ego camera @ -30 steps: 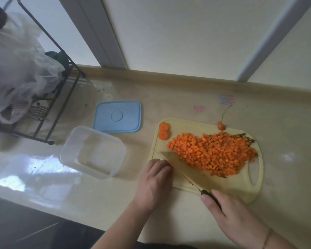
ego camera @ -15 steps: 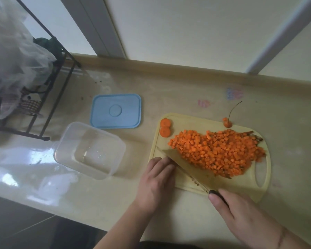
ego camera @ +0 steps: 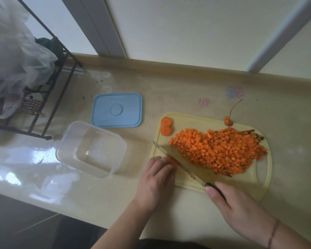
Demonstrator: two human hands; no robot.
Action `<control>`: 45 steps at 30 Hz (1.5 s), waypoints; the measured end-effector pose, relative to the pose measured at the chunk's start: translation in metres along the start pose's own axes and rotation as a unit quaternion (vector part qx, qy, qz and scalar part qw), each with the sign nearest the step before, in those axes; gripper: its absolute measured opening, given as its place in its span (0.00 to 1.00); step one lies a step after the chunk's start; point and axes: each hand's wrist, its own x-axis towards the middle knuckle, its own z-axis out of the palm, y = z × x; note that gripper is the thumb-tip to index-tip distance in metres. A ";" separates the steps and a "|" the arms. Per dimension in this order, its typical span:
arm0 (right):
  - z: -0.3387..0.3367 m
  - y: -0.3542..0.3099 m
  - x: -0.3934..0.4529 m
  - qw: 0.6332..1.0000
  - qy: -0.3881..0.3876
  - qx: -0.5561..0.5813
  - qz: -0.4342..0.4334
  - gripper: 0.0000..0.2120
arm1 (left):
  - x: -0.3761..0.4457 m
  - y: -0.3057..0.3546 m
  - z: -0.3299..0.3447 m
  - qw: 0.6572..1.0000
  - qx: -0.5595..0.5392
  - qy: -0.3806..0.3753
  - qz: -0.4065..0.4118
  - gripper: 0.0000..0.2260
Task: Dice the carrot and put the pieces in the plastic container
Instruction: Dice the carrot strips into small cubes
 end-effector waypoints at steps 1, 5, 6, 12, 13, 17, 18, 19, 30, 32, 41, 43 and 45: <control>0.000 0.000 -0.002 1.000 0.001 -0.003 0.000 0.29 | 0.000 0.000 0.000 1.000 -0.001 -0.001 0.000 0.04; 0.001 0.004 -0.008 1.000 0.004 -0.016 -0.001 0.29 | 0.002 0.000 -0.001 1.000 -0.007 -0.003 -0.001 0.03; 0.001 0.004 -0.010 1.000 0.004 -0.019 0.001 0.29 | 0.002 0.000 -0.001 1.000 -0.006 -0.001 0.001 0.03; 0.003 0.002 -0.013 0.999 -0.016 -0.037 0.025 0.31 | 0.001 -0.001 0.001 1.000 -0.009 0.009 0.004 0.05; 0.005 -0.001 -0.008 0.999 -0.021 -0.041 0.022 0.30 | 0.001 -0.001 0.001 1.000 -0.009 0.009 0.004 0.06; 0.011 -0.011 0.012 0.999 -0.015 -0.050 0.001 0.29 | 0.003 0.002 -0.002 1.000 -0.010 0.001 0.010 0.07; 0.011 -0.011 0.015 0.999 -0.007 -0.040 -0.003 0.30 | 0.004 0.002 -0.004 1.000 -0.008 -0.004 0.016 0.08; 0.010 -0.009 0.015 1.000 0.000 -0.028 -0.003 0.31 | 0.004 0.002 -0.006 1.000 -0.007 -0.009 0.021 0.08; 0.005 -0.003 -0.011 1.000 0.004 -0.018 0.001 0.32 | 0.002 0.004 -0.007 1.000 -0.004 -0.005 0.017 0.12; 0.004 -0.002 -0.014 0.999 0.001 -0.033 0.003 0.31 | 0.001 0.002 -0.007 1.000 -0.005 -0.011 0.016 0.12; 0.014 -0.006 0.006 0.998 -0.009 -0.063 0.002 0.30 | -0.002 -0.002 -0.005 1.000 -0.012 -0.015 0.011 0.12; 0.015 -0.010 0.017 0.999 0.000 -0.037 -0.010 0.31 | -0.003 -0.001 -0.005 1.000 -0.007 -0.015 0.011 0.13; 0.014 -0.008 0.017 1.000 0.003 -0.018 -0.012 0.31 | -0.002 0.001 -0.006 1.000 -0.003 -0.008 0.020 0.12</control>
